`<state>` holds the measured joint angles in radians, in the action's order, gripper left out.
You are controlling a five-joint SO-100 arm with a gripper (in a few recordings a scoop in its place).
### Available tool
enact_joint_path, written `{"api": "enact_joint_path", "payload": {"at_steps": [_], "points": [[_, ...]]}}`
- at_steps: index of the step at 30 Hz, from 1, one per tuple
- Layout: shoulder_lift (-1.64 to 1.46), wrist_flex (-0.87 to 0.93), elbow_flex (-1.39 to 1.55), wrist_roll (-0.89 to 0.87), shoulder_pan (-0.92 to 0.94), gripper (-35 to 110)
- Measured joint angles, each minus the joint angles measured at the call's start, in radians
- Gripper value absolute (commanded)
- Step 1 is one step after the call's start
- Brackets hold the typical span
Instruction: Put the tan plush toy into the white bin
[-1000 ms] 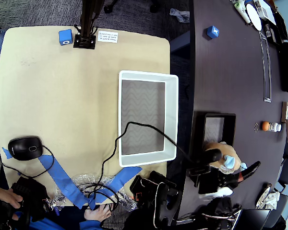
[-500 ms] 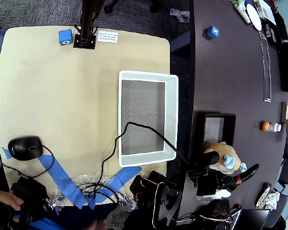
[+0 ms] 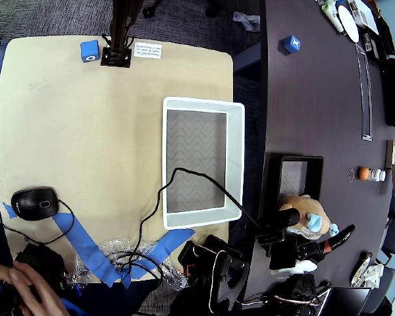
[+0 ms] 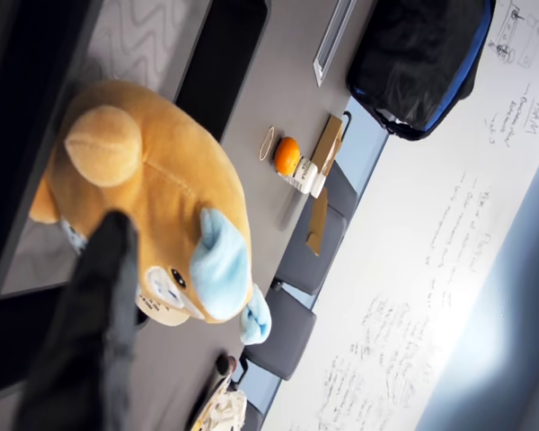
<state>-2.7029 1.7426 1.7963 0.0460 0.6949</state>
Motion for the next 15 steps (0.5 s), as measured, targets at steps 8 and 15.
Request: {"api": "enact_joint_path", "payload": {"at_steps": [8, 15], "points": [[0.129, 0.000, -0.083, -0.120, 0.158, 91], [0.135, 0.000, -0.190, -0.242, 0.419, 91]]}}
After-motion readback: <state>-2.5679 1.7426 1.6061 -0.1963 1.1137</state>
